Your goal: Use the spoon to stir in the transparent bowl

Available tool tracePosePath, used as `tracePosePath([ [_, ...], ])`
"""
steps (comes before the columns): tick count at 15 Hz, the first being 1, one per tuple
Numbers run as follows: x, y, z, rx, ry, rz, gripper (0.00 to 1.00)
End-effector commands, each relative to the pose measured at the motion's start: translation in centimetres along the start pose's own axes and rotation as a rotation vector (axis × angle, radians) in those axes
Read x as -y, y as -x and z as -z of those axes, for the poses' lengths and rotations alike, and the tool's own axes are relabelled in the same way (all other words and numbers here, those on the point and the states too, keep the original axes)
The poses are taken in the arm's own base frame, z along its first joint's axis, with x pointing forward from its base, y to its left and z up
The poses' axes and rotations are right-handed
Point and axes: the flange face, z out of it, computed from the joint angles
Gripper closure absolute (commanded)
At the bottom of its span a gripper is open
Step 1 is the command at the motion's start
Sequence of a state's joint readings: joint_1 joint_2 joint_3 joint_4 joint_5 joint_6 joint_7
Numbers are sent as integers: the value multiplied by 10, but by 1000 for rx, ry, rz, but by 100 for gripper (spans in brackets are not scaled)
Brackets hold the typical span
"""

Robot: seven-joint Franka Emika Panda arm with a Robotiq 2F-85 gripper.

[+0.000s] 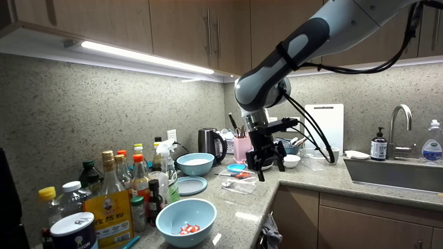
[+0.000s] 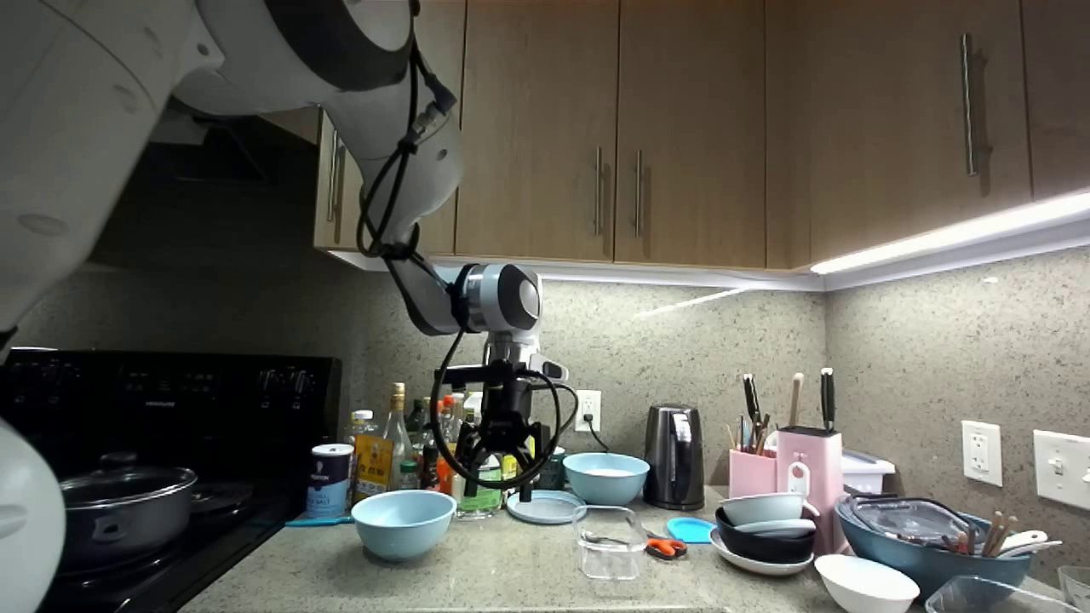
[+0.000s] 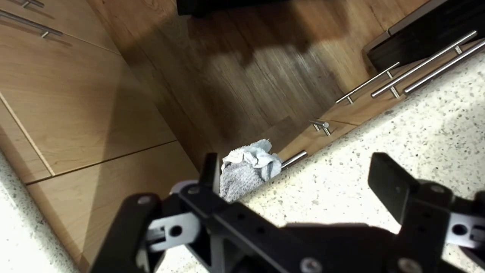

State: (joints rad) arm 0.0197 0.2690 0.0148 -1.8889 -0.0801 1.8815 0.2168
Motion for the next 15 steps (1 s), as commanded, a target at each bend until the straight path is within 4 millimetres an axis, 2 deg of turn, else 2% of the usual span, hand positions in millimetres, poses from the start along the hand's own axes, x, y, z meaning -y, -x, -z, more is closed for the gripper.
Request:
tracePosePath([
  [1, 0, -47, 7, -18, 90, 45, 0],
  [3, -7, -73, 15, -18, 159, 44, 0],
  [9, -43, -120, 29, 89, 302, 21, 0],
  [10, -36, -105, 24, 59, 265, 14, 0],
  [12, -42, -116, 26, 73, 276, -1, 0],
  [15, -40, -121, 24, 75, 279, -3, 0],
])
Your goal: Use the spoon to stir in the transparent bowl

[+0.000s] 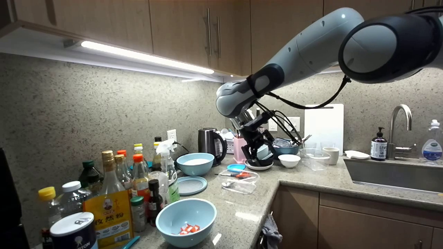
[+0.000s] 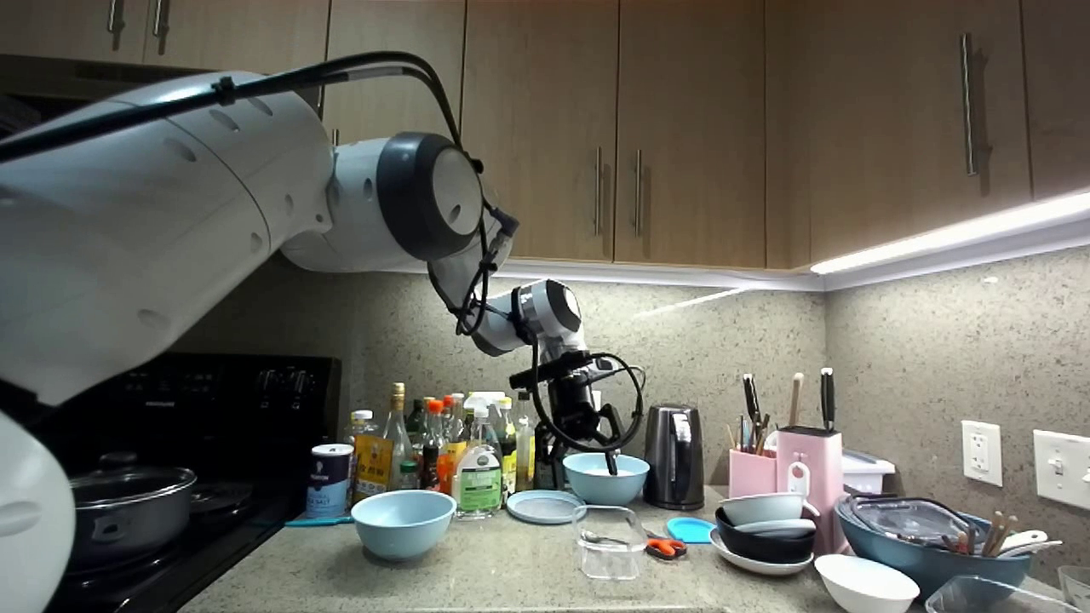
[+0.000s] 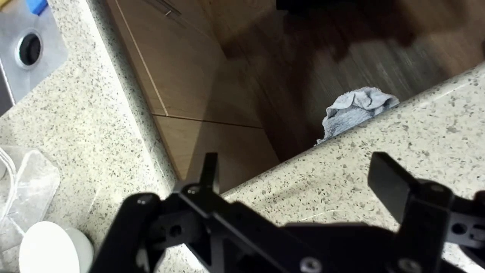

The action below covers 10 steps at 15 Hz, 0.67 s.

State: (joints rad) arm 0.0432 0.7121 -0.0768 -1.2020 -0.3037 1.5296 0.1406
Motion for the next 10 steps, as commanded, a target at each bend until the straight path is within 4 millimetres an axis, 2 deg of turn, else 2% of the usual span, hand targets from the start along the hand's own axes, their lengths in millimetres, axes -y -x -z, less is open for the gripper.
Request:
tracePosePath([
  [1, 1, -9, 2, -39, -10, 56, 0],
  [7, -16, -63, -20, -64, 44, 316, 0],
  [10, -18, -78, -30, -67, 43, 385, 0],
])
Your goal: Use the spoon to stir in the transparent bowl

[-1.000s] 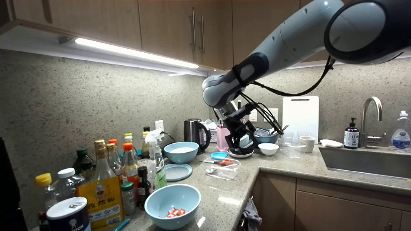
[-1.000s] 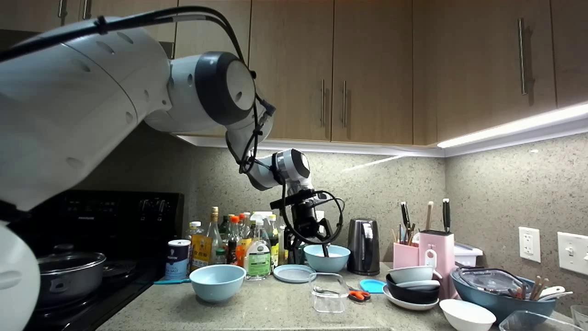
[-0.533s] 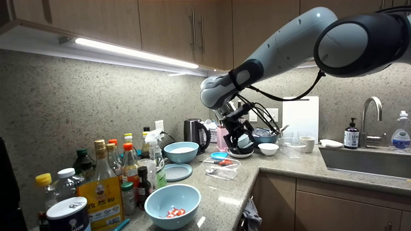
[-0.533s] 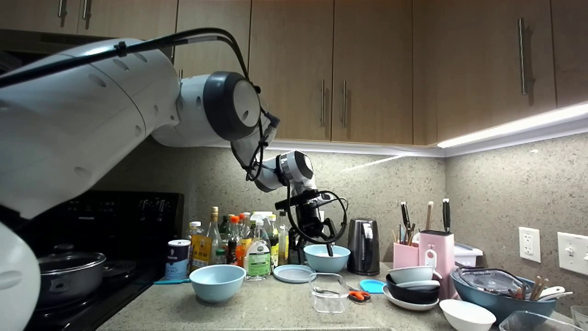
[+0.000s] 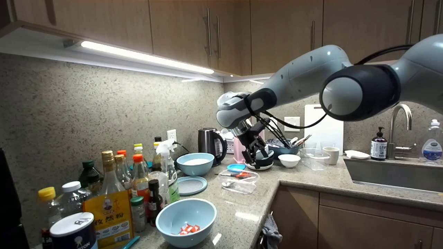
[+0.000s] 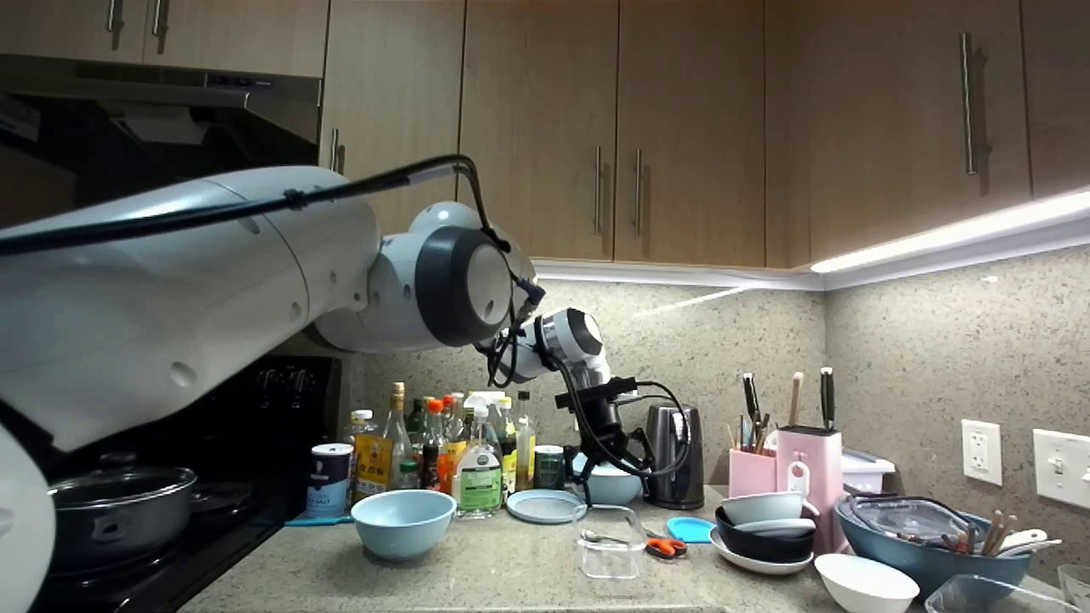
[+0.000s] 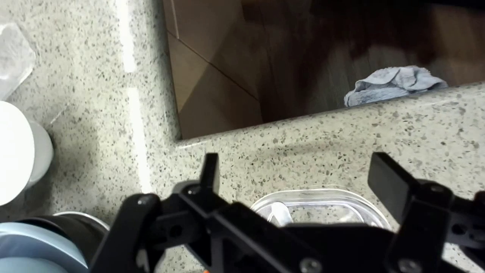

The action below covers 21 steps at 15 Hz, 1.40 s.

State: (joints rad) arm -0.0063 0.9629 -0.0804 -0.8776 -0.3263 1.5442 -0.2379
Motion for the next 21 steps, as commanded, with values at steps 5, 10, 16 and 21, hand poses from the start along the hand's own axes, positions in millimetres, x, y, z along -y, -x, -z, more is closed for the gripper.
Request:
tracePosePath([
  [5, -1, -10, -10, 0, 3, 26, 0],
  [10, 29, -31, -8, -33, 91, 111, 0],
  [16, 50, -50, -19, -25, 163, 240, 0],
  [21, 49, -53, -29, -2, 205, 247, 0],
])
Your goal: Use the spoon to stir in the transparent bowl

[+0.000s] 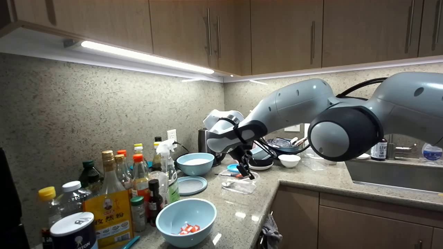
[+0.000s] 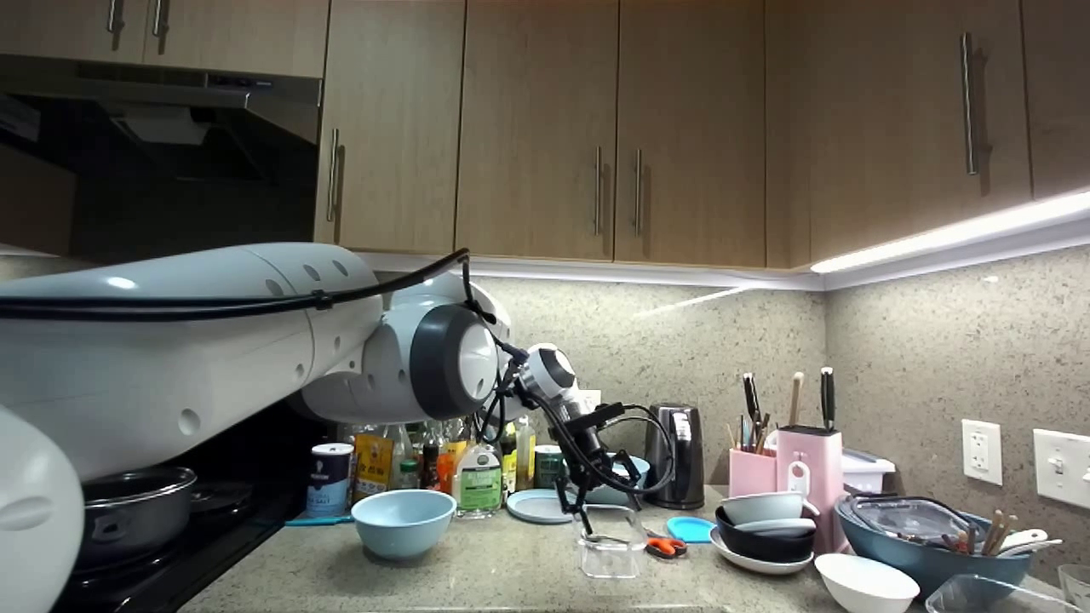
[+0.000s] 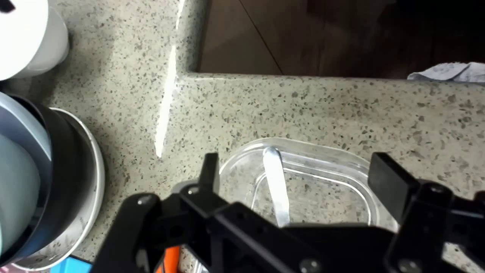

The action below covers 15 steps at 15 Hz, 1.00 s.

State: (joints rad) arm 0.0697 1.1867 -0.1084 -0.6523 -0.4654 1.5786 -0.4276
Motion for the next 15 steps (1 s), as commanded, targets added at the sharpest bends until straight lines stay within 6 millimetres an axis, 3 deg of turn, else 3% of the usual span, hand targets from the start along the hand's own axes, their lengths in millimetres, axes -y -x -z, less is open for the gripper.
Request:
tracePosePath([
  [1, 0, -1, -2, 2, 3, 0, 0],
  [8, 12, -15, -9, -9, 40, 124, 0],
  [15, 19, -21, -1, 5, 85, 218, 0],
])
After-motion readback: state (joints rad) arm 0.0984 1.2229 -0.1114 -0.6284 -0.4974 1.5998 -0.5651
